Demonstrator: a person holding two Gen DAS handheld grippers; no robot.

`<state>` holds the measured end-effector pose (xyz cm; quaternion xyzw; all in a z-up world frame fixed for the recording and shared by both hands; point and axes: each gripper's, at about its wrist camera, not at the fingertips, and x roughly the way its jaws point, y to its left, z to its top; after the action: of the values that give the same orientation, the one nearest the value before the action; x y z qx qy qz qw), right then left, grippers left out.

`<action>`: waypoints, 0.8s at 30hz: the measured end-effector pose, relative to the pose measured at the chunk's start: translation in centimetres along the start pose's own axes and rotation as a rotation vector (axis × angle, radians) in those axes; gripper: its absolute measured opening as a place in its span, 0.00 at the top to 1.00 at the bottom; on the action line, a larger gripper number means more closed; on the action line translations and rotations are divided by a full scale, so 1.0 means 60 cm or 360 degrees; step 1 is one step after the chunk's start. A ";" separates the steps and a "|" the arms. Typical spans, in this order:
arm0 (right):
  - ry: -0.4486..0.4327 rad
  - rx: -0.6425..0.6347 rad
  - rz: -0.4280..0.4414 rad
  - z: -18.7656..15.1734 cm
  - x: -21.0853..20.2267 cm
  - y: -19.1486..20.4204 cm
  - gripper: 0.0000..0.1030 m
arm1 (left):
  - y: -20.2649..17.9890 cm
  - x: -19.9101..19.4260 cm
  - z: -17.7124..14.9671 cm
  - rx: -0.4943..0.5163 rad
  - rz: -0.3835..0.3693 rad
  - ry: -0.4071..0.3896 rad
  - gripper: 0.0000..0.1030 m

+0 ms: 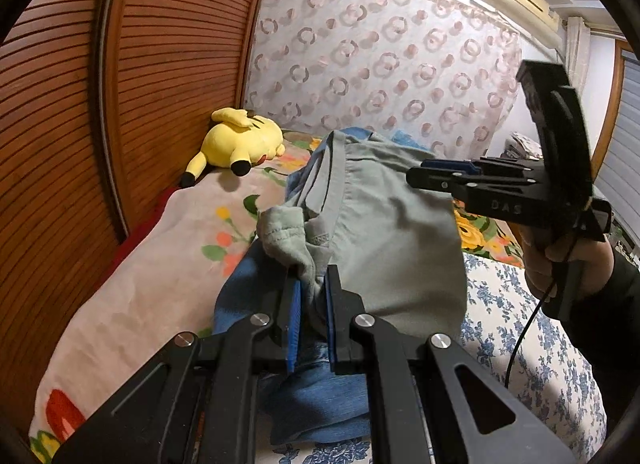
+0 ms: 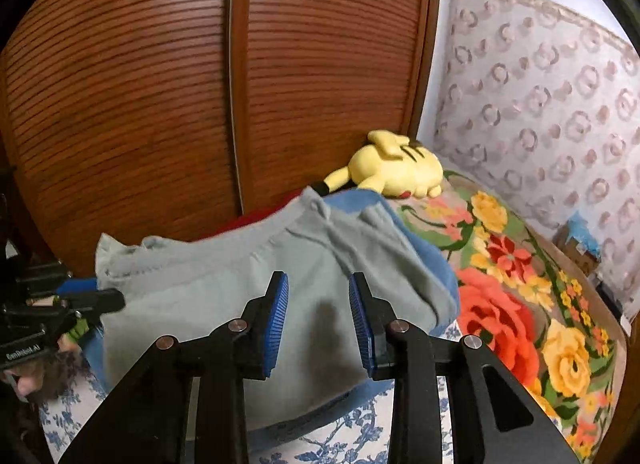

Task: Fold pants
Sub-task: 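Lower the garment onto the jeans stack and open both tools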

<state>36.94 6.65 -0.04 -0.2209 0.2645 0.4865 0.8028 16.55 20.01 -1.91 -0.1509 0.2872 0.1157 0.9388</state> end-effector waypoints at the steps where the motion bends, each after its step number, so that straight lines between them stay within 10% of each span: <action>1: 0.0009 0.0006 -0.0006 0.001 0.007 -0.005 0.68 | 0.000 0.001 -0.001 0.0001 0.0003 0.0003 0.89; 24: 0.0072 0.0127 -0.0033 -0.014 0.078 -0.019 0.35 | -0.006 0.014 -0.005 0.0044 0.0022 0.0039 0.89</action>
<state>39.61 8.74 -3.53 -0.2024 0.2995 0.4622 0.8097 17.17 19.67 -2.53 -0.1373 0.3014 0.1162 0.9364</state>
